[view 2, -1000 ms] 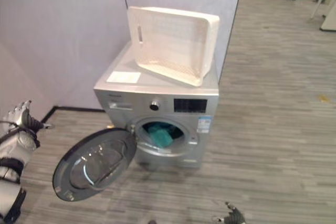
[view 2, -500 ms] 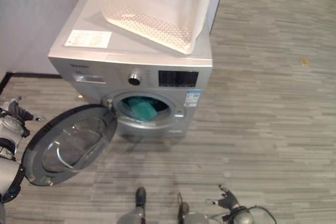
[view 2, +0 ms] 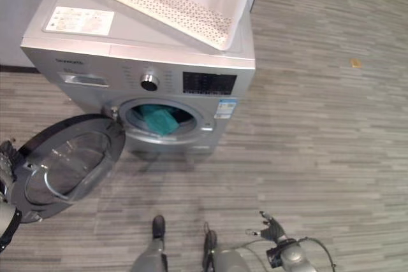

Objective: Grab the laundry basket,head to the washer,open it,put in the laundry and shut it.

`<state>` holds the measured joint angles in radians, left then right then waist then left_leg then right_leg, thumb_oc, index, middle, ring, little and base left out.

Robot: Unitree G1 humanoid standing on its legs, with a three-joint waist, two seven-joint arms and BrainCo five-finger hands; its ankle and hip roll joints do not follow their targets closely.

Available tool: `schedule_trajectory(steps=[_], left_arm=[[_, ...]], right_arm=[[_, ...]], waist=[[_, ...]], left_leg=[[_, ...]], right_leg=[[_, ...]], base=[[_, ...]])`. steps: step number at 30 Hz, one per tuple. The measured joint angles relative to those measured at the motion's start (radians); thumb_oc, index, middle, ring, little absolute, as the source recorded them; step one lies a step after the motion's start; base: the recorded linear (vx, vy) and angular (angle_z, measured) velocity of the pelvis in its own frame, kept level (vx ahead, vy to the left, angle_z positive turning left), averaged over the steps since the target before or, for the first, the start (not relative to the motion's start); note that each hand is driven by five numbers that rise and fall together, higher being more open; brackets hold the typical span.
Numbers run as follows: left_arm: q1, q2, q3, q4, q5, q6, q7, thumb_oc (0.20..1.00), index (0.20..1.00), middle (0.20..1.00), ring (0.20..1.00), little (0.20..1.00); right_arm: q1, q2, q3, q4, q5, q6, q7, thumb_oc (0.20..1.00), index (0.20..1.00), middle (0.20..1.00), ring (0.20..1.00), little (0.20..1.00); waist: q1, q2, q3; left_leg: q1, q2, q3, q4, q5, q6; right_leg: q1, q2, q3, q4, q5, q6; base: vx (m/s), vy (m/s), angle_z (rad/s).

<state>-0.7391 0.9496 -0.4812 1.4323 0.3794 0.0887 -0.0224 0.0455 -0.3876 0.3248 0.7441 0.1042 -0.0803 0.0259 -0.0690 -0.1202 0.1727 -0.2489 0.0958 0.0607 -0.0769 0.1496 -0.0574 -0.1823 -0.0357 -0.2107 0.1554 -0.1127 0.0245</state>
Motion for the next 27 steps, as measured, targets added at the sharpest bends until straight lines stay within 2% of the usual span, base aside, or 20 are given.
schedule_trajectory(steps=[3,6,9,10,12,14,16,17,18,21,24,27], left_arm=[[0.111,0.016,0.035,-0.007,0.022,0.017,-0.048,1.0,1.0,1.0,1.0,1.0],[0.233,-0.004,0.044,-0.053,0.021,0.031,-0.099,1.0,1.0,1.0,1.0,1.0],[0.334,-0.081,0.066,-0.103,-0.009,0.02,-0.201,1.0,1.0,1.0,1.0,1.0],[0.419,-0.153,0.062,-0.209,-0.031,0.011,-0.216,1.0,1.0,1.0,1.0,1.0],[0.459,-0.221,-0.001,-0.326,-0.09,0.002,-0.243,1.0,1.0,1.0,1.0,1.0],[0.511,-0.259,-0.064,-0.526,-0.181,-0.005,-0.252,1.0,1.0,1.0,1.0,1.0],[0.533,-0.293,-0.09,-0.641,-0.272,-0.048,-0.259,1.0,1.0,1.0,1.0,1.0],[0.529,-0.342,-0.094,-0.701,-0.341,-0.104,-0.258,1.0,1.0,1.0,1.0,1.0],[0.52,-0.358,-0.094,-0.716,-0.351,-0.12,-0.256,1.0,1.0,1.0,1.0,1.0],[0.444,-0.44,-0.091,-0.711,-0.38,-0.135,-0.175,1.0,1.0,1.0,1.0,1.0],[0.274,-0.511,-0.099,-0.666,-0.379,-0.153,-0.061,1.0,1.0,1.0,1.0,1.0],[0.202,-0.515,-0.096,-0.722,-0.388,-0.174,-0.015,1.0,1.0,1.0,1.0,1.0]], right_arm=[[0.003,-0.01,-0.005,0.005,-0.001,0.017,0.001,1.0,1.0,1.0,1.0,1.0],[0.014,-0.02,-0.012,-0.021,-0.002,0.032,0.004,1.0,1.0,1.0,1.0,1.0],[0.018,-0.02,-0.026,-0.023,-0.003,0.038,0.016,1.0,1.0,1.0,1.0,1.0],[0.017,-0.021,-0.043,-0.048,-0.005,0.038,0.022,1.0,1.0,1.0,1.0,1.0],[0.016,-0.022,-0.05,-0.046,-0.022,0.038,0.024,1.0,1.0,1.0,1.0,1.0],[0.015,-0.022,-0.062,-0.056,-0.023,0.037,0.025,1.0,1.0,1.0,1.0,1.0],[0.018,-0.021,-0.073,-0.065,-0.03,0.035,0.027,1.0,1.0,1.0,1.0,1.0],[0.018,-0.021,-0.074,-0.061,-0.041,0.035,0.034,1.0,1.0,1.0,1.0,1.0],[0.019,-0.022,-0.074,-0.061,-0.042,0.034,0.037,1.0,1.0,1.0,1.0,1.0],[0.022,-0.022,-0.077,-0.04,-0.042,0.031,0.039,1.0,1.0,1.0,1.0,1.0],[0.016,-0.015,-0.069,0.037,-0.042,-0.005,0.015,1.0,1.0,1.0,1.0,1.0],[-0.005,-0.012,-0.056,0.11,-0.044,-0.004,-0.005,1.0,1.0,1.0,1.0,1.0]], waist=[[-0.002,0.006,0.001],[0.0,0.014,0.003],[0.024,0.014,0.002],[0.028,0.018,0.005],[0.034,0.027,0.006],[0.039,0.035,0.01],[0.04,0.039,0.009],[0.038,0.042,0.007],[0.034,0.042,0.006],[0.017,0.058,-0.003],[-0.014,0.098,-0.032],[-0.031,0.123,-0.05]], left_leg=[[0.004,0.003,0.007,0.002,-0.003,0.004],[0.005,0.0,0.011,0.002,-0.005,0.007],[0.024,-0.004,0.029,0.001,-0.01,0.015],[0.031,-0.011,0.034,0.001,-0.012,0.018],[0.043,-0.02,0.033,0.001,-0.015,0.023],[0.055,-0.027,0.033,0.0,-0.017,0.026],[0.056,-0.03,0.033,-0.001,-0.016,0.027],[0.058,-0.032,0.032,-0.003,-0.014,0.03],[0.06,-0.031,0.032,-0.004,-0.014,0.031],[0.074,-0.032,0.031,-0.012,-0.01,0.034],[0.072,-0.034,0.018,-0.012,-0.006,0.038],[0.072,-0.031,0.023,-0.012,-0.005,0.038]], right_leg=[[0.008,0.003,0.008,-0.017,0.01,0.001],[0.009,-0.001,0.016,-0.025,0.018,0.004],[0.029,-0.008,0.026,-0.041,0.027,0.013],[0.033,-0.016,0.031,-0.04,0.028,0.015],[0.05,-0.023,0.031,-0.049,0.031,0.02],[0.063,-0.031,0.031,-0.057,0.03,0.023],[0.064,-0.035,0.031,-0.058,0.032,0.026],[0.07,-0.035,0.031,-0.061,0.039,0.03],[0.073,-0.035,0.031,-0.065,0.041,0.031],[0.096,-0.034,0.027,-0.087,0.051,0.034],[0.117,-0.03,0.01,-0.121,0.071,0.035],[0.114,-0.029,0.013,-0.126,0.077,0.037]], base=[[0.0,0.019,-0.08],[0.01,0.021,-0.08],[0.01,0.017,-0.08],[0.02,0.001,-0.04],[0.01,-0.003,0.02],[0.01,0.0,0.02],[0.0,0.0,0.0],[0.0,0.0,0.0],[0.0,0.0,0.0],[0.0,-0.006,0.02],[-0.03,-0.025,0.1],[-0.06,-0.008,-0.08]])
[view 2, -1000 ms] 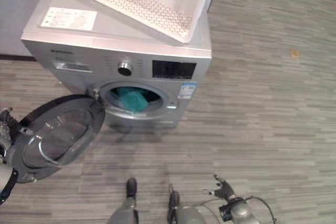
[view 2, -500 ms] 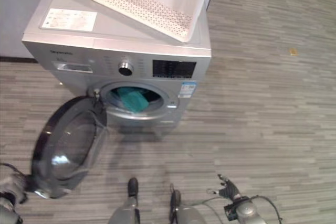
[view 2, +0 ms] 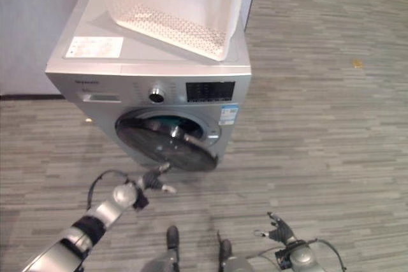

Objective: Grab the laundry basket,head to the washer,open it,put in the laundry and shut it.

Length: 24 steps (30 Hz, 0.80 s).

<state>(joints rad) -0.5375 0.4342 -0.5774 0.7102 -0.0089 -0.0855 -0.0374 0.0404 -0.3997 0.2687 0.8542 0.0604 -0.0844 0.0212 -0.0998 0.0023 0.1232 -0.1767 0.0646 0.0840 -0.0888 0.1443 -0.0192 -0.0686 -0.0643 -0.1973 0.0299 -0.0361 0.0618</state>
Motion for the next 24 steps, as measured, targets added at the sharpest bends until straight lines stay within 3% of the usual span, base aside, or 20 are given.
schedule_trajectory(steps=[2,3,5,8,10,11,14,16,20,24], left_arm=[[0.022,0.069,0.016,-0.275,-0.065,-0.018,0.017,1.0,1.0,1.0,1.0,1.0],[0.063,0.094,0.043,-0.415,-0.113,-0.071,0.022,1.0,1.0,1.0,1.0,1.0],[0.13,0.081,0.108,-0.497,-0.189,-0.12,0.017,1.0,1.0,1.0,1.0,1.0],[0.294,0.028,0.21,-0.5,-0.329,-0.136,-0.007,1.0,1.0,1.0,1.0,1.0],[0.422,0.014,0.259,-0.472,-0.409,-0.129,-0.03,1.0,1.0,1.0,1.0,1.0],[0.542,-0.06,0.352,-0.445,-0.497,-0.132,-0.04,1.0,1.0,1.0,1.0,1.0],[0.698,-0.141,0.482,-0.36,-0.608,-0.151,-0.064,1.0,1.0,1.0,1.0,1.0],[0.782,-0.138,0.536,-0.253,-0.662,-0.149,-0.073,1.0,1.0,1.0,1.0,1.0],[0.827,-0.122,0.575,-0.172,-0.655,-0.158,-0.087,1.0,1.0,1.0,1.0,1.0],[0.807,-0.148,0.664,0.121,-0.601,-0.209,-0.056,1.0,1.0,1.0,1.0,1.0]], right_arm=[[-0.006,0.016,0.003,0.032,-0.004,-0.001,-0.017,1.0,1.0,1.0,1.0,1.0],[0.005,0.019,0.001,0.033,-0.006,0.0,-0.02,1.0,1.0,1.0,1.0,1.0],[0.016,0.024,0.001,0.029,-0.008,0.0,-0.02,1.0,1.0,1.0,1.0,1.0],[0.038,0.04,-0.006,0.025,-0.008,-0.003,-0.019,1.0,1.0,1.0,1.0,1.0],[0.059,0.057,-0.012,0.027,-0.007,-0.003,-0.016,1.0,1.0,1.0,1.0,1.0],[0.077,0.083,-0.038,0.032,0.004,-0.009,-0.017,1.0,1.0,1.0,1.0,1.0],[0.096,0.128,-0.073,0.084,0.008,-0.029,-0.017,1.0,1.0,1.0,1.0,1.0],[0.1,0.132,-0.086,0.101,0.021,-0.03,-0.016,1.0,1.0,1.0,1.0,1.0],[0.1,0.132,-0.133,0.121,0.046,-0.044,-0.019,1.0,1.0,1.0,1.0,1.0],[0.119,0.145,-0.14,0.189,0.048,-0.065,-0.025,1.0,1.0,1.0,1.0,1.0]], waist=[[0.0,0.003,-0.002],[0.004,0.004,-0.003],[0.003,0.006,-0.008],[0.003,0.015,-0.031],[0.03,0.014,-0.033],[0.035,0.013,-0.034],[0.065,0.01,-0.043],[0.095,0.016,-0.052],[0.124,0.024,-0.069],[0.147,0.011,-0.113]], left_leg=[[0.006,0.008,0.024,0.0,-0.003,0.005],[0.02,0.01,0.037,0.0,-0.006,0.009],[0.04,0.013,0.046,-0.001,-0.011,0.01],[0.05,0.022,0.054,-0.001,-0.018,0.005],[0.051,0.03,0.055,-0.001,-0.018,0.005],[0.052,0.03,0.032,-0.001,-0.015,0.002],[0.054,0.025,0.001,-0.001,-0.013,-0.003],[0.055,0.02,-0.019,-0.001,-0.011,-0.006],[0.062,0.008,-0.044,-0.001,-0.008,-0.009],[0.077,-0.001,-0.076,-0.001,-0.01,-0.014]], right_leg=[[-0.003,0.007,0.025,-0.008,0.006,-0.002],[0.006,0.008,0.037,-0.01,0.007,-0.003],[0.021,0.01,0.052,-0.017,0.007,-0.003],[0.034,0.019,0.055,-0.031,0.011,-0.008],[0.039,0.027,0.052,-0.038,0.014,-0.014],[0.059,0.031,0.037,-0.057,0.016,-0.016],[0.091,0.033,-0.002,-0.081,0.016,-0.017],[0.1,0.031,-0.013,-0.087,0.016,-0.017],[0.125,0.025,-0.04,-0.086,0.013,-0.014],[0.159,0.023,-0.07,-0.095,0.006,-0.009]], base=[[0.05,-0.014,-0.34],[0.05,-0.013,-0.36],[0.05,-0.024,-0.24],[0.03,-0.026,-0.08],[0.01,-0.083,0.07],[-0.01,-0.09,0.31],[-0.03,-0.065,0.37],[-0.05,-0.043,0.29],[-0.04,-0.04,0.21],[-0.09,-0.071,0.22]])
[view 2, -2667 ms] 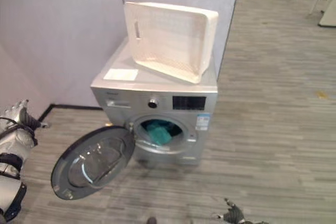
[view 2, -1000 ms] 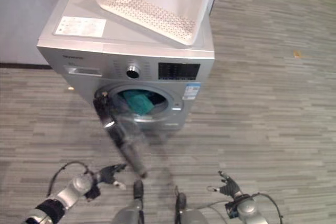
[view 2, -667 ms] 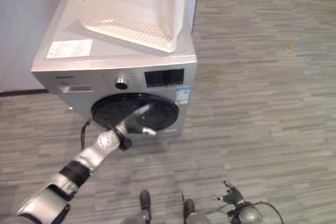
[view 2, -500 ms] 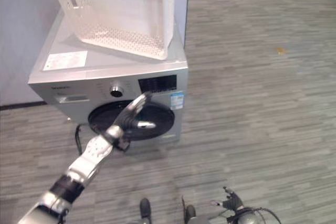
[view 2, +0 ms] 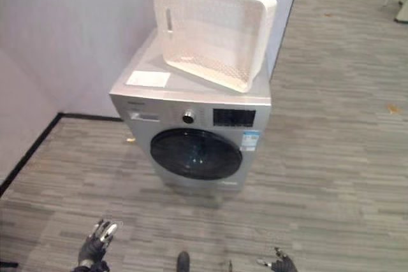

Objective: Grab the laundry basket,head to the washer,open it,put in the laundry and shut it.

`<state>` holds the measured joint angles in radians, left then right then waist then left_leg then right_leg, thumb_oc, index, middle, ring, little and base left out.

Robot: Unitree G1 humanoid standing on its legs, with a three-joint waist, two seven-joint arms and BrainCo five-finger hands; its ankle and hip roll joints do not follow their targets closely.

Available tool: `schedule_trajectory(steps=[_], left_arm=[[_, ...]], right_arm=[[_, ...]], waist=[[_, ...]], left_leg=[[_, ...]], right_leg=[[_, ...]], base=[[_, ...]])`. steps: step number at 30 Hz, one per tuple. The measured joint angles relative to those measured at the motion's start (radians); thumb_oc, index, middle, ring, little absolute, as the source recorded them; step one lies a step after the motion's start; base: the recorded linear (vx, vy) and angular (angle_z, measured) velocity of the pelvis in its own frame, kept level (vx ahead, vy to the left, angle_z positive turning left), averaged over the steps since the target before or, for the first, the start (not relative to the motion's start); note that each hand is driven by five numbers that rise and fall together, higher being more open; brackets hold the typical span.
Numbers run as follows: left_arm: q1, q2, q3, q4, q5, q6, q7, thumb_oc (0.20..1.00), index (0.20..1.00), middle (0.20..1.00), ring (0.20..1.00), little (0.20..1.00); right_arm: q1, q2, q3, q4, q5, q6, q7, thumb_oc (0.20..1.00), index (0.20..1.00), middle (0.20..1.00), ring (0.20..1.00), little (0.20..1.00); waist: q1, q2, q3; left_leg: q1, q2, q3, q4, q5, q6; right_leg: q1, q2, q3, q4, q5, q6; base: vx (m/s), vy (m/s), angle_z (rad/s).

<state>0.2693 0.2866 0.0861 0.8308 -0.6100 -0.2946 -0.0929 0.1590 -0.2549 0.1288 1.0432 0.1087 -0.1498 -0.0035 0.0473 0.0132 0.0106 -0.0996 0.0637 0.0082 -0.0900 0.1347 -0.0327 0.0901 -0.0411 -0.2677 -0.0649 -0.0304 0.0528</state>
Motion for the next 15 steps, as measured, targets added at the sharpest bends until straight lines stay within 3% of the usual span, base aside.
schedule_trajectory(steps=[3,4,10,15], left_arm=[[-0.015,-0.004,-0.001,0.129,0.035,-0.004,0.015,1.0,1.0,1.0,1.0,1.0],[-0.043,-0.011,-0.023,0.252,0.099,-0.01,0.052,1.0,1.0,1.0,1.0,1.0],[-0.092,-0.054,-0.027,0.399,0.159,0.004,0.1,1.0,1.0,1.0,1.0,1.0],[-0.105,-0.075,-0.031,0.391,0.153,0.009,0.111,1.0,1.0,1.0,1.0,1.0]], right_arm=[[-0.006,0.002,-0.003,0.077,0.005,-0.006,-0.018,1.0,1.0,1.0,1.0,1.0],[-0.005,0.003,-0.002,0.122,0.005,-0.005,-0.033,1.0,1.0,1.0,1.0,1.0],[0.014,0.019,-0.002,0.193,0.006,-0.004,-0.061,1.0,1.0,1.0,1.0,1.0],[0.015,0.041,0.0,0.207,0.01,-0.002,-0.061,1.0,1.0,1.0,1.0,1.0]], waist=[[0.006,-0.003,-0.004],[0.01,-0.005,-0.004],[0.007,-0.003,-0.005],[0.006,-0.014,-0.01]], left_leg=[[0.002,-0.002,-0.023,0.0,0.008,-0.008],[0.012,-0.003,-0.032,0.0,0.006,-0.011],[0.012,-0.004,-0.069,0.0,0.009,-0.016],[0.012,-0.005,-0.076,0.002,0.009,-0.016]], right_leg=[[0.017,0.003,-0.022,-0.007,0.002,-0.002],[0.034,0.005,-0.033,-0.01,0.002,-0.002],[0.05,0.011,-0.071,-0.005,-0.007,-0.011],[0.052,0.012,-0.076,-0.001,-0.015,-0.016]], base=[[-0.08,-0.045,0.23],[-0.07,-0.042,0.22],[-0.06,-0.026,0.18],[-0.01,-0.011,0.06]])
